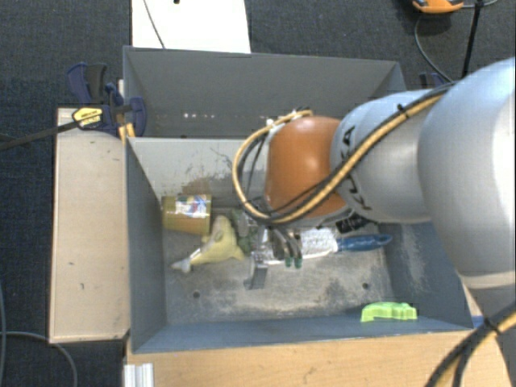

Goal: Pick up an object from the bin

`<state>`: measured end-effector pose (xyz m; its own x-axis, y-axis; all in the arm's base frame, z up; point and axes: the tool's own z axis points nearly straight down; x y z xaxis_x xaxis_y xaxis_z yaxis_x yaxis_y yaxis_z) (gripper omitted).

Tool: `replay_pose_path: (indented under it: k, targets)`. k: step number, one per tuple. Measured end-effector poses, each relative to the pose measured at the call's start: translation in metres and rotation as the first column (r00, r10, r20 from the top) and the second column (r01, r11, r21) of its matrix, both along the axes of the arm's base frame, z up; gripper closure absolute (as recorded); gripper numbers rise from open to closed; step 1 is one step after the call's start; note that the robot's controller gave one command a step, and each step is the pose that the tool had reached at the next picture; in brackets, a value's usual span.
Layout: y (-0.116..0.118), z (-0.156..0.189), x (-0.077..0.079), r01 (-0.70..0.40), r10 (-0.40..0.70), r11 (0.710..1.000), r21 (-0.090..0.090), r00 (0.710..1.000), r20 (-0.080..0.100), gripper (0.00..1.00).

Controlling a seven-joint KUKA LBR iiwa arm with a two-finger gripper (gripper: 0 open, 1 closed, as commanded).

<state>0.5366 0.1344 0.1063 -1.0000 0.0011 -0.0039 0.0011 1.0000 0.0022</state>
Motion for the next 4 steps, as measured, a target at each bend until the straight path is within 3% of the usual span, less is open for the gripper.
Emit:
replay_pose_path:
  k: [1, 2, 3, 4]
  targets:
    - [0.038, -0.025, -0.018, 0.023, -0.023, 1.000, -0.003, 1.000, -0.004, 0.00]
    - [0.057, -0.024, -0.013, 0.016, -0.016, 1.000, -0.001, 1.000, -0.007, 0.00]
    - [0.053, -0.030, 0.012, 0.153, -0.153, 0.988, 0.000, 0.988, -0.001, 0.00]
    - [0.072, -0.033, 0.022, 0.136, -0.136, 0.991, -0.003, 0.991, -0.001, 0.00]
